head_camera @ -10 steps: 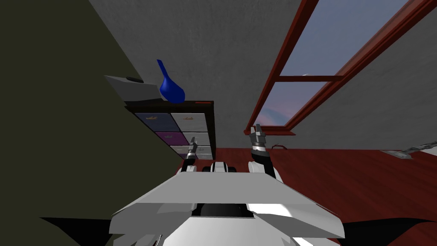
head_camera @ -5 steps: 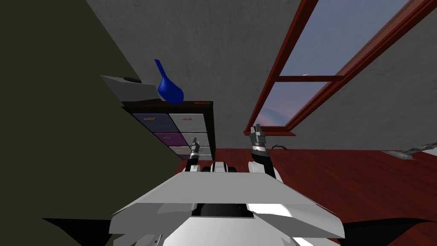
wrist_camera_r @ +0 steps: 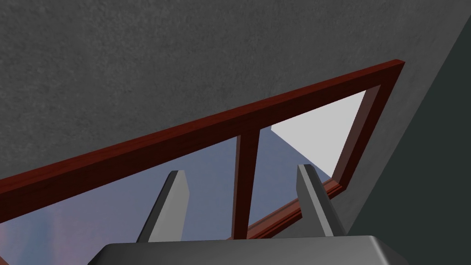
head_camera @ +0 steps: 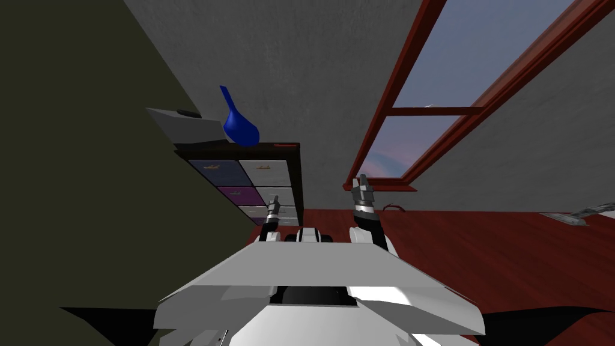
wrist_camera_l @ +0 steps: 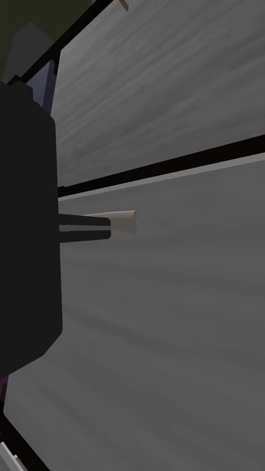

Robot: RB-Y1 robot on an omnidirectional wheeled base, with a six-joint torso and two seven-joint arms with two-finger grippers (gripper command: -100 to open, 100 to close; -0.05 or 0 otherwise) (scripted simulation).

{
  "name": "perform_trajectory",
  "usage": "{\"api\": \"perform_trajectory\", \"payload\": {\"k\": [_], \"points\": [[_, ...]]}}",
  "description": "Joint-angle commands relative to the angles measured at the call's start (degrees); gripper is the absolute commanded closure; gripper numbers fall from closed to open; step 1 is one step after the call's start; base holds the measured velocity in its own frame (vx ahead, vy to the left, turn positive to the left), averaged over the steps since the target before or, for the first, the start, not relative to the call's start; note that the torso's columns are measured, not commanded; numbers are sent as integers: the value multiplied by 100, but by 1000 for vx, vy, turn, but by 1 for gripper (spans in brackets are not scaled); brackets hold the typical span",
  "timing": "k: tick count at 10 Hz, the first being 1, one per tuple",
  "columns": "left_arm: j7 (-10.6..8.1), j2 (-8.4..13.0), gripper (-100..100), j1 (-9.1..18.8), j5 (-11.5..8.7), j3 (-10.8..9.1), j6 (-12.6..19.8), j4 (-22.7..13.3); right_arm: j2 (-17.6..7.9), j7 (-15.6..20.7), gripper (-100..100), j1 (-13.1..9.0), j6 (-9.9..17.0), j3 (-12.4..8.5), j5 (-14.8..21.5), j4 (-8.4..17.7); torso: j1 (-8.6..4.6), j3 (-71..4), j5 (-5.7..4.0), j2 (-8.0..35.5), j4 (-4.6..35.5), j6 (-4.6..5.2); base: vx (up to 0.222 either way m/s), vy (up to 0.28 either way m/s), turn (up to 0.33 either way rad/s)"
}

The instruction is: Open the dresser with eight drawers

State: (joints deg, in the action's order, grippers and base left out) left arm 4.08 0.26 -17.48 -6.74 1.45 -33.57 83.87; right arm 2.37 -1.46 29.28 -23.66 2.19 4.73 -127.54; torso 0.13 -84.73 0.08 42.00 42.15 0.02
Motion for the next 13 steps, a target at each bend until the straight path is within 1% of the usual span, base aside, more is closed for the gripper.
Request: {"api": "perform_trajectory", "payload": {"k": [1,4,7,10,13], "points": [[-5,378,-100,45,-6,-6,176,57,0,0,0,0,0,0,0,0,-6,2,-4,6,5,-2,-5,-4,22],[-18,705,-100,140,-20,-24,470,136,0,0,0,0,0,0,0,0,-17,19,-12,33,20,-2,-11,-10,23],[-32,869,-100,246,-37,-45,802,225,0,0,0,0,0,0,0,0,-13,17,-7,30,14,-2,-19,-11,27],[-47,894,-100,351,-53,-65,1127,314,0,0,0,0,0,0,0,0,-14,15,-8,27,13,-2,-18,-12,27],[-60,825,-100,449,-69,-84,1432,399,0,0,0,0,0,0,0,0,-13,16,-7,28,13,-2,-16,-10,26]]}}
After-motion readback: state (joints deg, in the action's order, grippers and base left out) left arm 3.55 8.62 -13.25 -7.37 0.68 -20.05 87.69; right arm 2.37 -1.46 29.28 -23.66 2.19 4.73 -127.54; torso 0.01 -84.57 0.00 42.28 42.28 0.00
